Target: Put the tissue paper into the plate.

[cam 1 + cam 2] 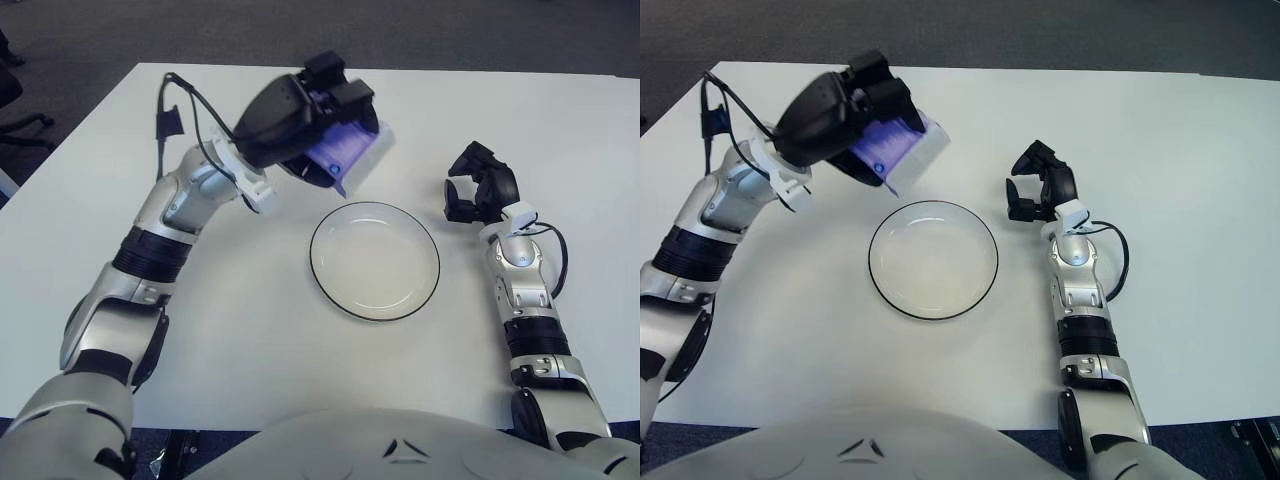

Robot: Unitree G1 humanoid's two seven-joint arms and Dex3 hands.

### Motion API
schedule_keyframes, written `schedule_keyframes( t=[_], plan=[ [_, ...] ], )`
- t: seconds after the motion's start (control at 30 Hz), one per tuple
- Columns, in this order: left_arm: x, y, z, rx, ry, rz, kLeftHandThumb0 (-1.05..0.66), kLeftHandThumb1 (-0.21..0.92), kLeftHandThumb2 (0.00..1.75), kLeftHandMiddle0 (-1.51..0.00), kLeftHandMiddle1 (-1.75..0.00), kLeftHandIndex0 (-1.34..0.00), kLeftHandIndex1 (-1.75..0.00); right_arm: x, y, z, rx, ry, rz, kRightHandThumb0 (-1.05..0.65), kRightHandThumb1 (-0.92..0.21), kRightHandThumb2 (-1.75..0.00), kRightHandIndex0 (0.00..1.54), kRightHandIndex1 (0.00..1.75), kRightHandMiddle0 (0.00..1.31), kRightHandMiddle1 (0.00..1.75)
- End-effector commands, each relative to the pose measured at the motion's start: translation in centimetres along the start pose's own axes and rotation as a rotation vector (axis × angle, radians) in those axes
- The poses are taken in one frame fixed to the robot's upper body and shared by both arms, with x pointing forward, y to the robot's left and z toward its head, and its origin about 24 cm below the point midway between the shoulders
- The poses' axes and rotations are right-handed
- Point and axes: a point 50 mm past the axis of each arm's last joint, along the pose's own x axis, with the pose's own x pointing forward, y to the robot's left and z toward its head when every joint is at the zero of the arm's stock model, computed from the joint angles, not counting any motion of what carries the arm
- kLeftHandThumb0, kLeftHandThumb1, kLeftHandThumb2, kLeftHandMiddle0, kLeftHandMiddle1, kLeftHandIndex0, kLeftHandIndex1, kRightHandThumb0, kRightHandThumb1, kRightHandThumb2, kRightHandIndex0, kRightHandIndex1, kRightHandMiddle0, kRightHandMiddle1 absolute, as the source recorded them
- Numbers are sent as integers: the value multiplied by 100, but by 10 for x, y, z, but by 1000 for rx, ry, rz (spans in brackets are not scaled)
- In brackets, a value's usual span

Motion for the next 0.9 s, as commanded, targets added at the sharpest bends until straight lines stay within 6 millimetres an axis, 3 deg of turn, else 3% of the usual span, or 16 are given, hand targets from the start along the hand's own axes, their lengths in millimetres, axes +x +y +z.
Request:
schedule_keyframes(
  t=[0.0, 0.2, 0.53, 0.87],
  plan=[
    [1, -2, 5, -29, -16, -35, 53, 17, 150, -73, -175, -93, -175, -58, 14, -62, 64, 284, -19, -49, -31, -133, 132, 175, 62, 175],
    [-1, -9, 15, -66, -31, -59, 52, 18, 149, -72, -175, -90, -175, -57, 15, -63, 57, 306, -27, -49, -30, -134, 131, 175, 63, 175],
    [-7, -24, 39, -294, -29, -172, 51, 19, 147, -71, -175, -86, -175, -53, 17, -62, 71, 331, -53, -51, -26, -139, 126, 175, 67, 175],
    [1, -34, 43, -215, -114, -285, 50, 22, 144, -69, -175, -81, -175, -52, 18, -61, 72, 341, -80, -51, -25, -140, 124, 175, 67, 175]
  ],
)
